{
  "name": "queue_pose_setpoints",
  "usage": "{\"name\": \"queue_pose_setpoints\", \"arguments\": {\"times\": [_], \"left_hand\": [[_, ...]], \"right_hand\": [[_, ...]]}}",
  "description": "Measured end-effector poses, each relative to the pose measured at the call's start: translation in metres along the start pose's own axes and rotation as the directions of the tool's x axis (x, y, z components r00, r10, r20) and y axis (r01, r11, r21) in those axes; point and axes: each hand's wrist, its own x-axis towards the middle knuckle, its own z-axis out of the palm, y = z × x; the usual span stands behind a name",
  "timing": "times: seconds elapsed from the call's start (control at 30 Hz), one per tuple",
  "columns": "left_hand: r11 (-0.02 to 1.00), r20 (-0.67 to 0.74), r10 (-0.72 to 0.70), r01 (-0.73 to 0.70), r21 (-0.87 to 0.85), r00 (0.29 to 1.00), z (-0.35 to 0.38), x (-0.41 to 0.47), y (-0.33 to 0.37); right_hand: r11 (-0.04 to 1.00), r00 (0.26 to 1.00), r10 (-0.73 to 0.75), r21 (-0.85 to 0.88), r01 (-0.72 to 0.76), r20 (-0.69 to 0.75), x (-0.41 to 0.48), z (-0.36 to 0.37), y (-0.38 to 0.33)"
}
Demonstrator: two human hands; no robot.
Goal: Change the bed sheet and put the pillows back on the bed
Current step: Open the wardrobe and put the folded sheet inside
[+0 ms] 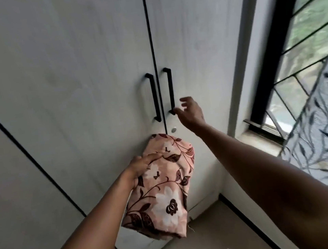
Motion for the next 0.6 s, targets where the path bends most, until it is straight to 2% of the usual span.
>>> {"name": "queue_pose_setpoints", "arguments": {"times": [0.07, 0.2, 0.37, 0.53, 0.6], "left_hand": [[1.000, -0.024, 0.004, -0.005, -0.011, 1.000, 0.007, -0.009, 0.004], [0.999, -0.150, -0.026, 0.019, -0.047, 0.988, 0.016, -0.012, -0.011], [0.992, -0.332, -0.083, 0.048, -0.113, 0.939, 0.013, -0.035, -0.024], [0.985, -0.456, -0.045, -0.035, -0.167, 0.889, 0.017, -0.065, -0.021], [0.984, -0.496, -0.009, -0.080, -0.159, 0.869, 0.021, -0.073, -0.016]], "right_hand": [[0.996, 0.999, -0.049, 0.081, 0.048, 0.016, 0.018, 0.008, -0.012], [0.984, 0.984, -0.175, -0.039, 0.176, 0.028, 0.022, 0.023, 0.001], [0.953, 0.980, -0.157, 0.278, 0.117, 0.125, 0.014, 0.032, 0.019], [0.955, 0.960, -0.118, 0.295, 0.039, 0.254, -0.008, 0.005, 0.011], [0.955, 0.961, -0.095, 0.296, 0.014, 0.260, -0.022, -0.007, 0.009]]}}
